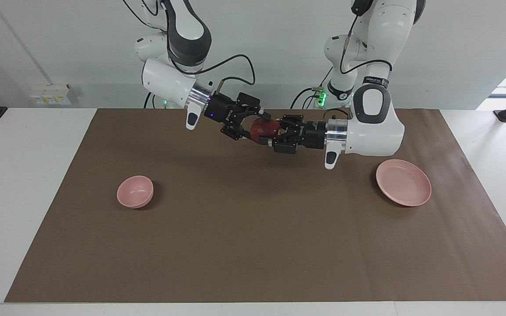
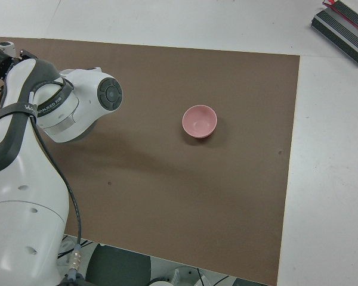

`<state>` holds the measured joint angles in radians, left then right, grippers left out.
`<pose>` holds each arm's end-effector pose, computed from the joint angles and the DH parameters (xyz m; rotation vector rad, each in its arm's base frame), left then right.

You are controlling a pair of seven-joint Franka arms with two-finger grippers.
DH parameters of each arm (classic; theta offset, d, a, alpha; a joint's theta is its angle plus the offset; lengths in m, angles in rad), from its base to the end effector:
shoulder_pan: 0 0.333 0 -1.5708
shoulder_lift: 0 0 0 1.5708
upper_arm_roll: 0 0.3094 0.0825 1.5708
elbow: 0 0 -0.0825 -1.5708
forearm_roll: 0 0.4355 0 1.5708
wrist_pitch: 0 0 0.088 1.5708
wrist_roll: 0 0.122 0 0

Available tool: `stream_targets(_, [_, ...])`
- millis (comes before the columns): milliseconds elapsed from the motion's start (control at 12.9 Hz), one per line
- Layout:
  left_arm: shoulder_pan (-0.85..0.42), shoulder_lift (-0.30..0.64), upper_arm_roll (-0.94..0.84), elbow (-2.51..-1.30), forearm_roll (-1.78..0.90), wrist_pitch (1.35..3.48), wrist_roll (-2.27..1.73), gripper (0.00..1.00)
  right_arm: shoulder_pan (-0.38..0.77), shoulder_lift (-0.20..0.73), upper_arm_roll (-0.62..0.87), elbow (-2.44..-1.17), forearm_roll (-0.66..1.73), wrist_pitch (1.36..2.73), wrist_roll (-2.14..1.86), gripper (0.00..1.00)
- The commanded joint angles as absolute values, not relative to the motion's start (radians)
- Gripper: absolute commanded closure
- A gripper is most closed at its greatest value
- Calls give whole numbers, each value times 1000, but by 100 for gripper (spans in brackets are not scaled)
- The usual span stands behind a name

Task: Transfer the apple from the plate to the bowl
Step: 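Carry the apple toward the right gripper while the right gripper approaches, then close the right gripper on the apple held by the left gripper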

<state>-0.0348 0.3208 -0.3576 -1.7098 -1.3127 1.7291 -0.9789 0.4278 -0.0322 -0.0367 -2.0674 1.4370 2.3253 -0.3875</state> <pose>0.6026 -0.3370 0.4337 1.6744 0.9786 -1.2242 0.5709 0.2659 0.4541 -1.9772 0.1570 -0.2557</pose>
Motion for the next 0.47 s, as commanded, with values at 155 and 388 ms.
stream_targets(155, [-63, 275, -350, -1756, -1358, 1729, -989, 100, 414, -41, -32, -2077, 1454, 2333, -373, 0])
stream_targets(388, [-81, 273, -350, -1758, -1381, 1740, -986, 100, 413, -41, -32, -2077, 1451, 2336, -367, 0])
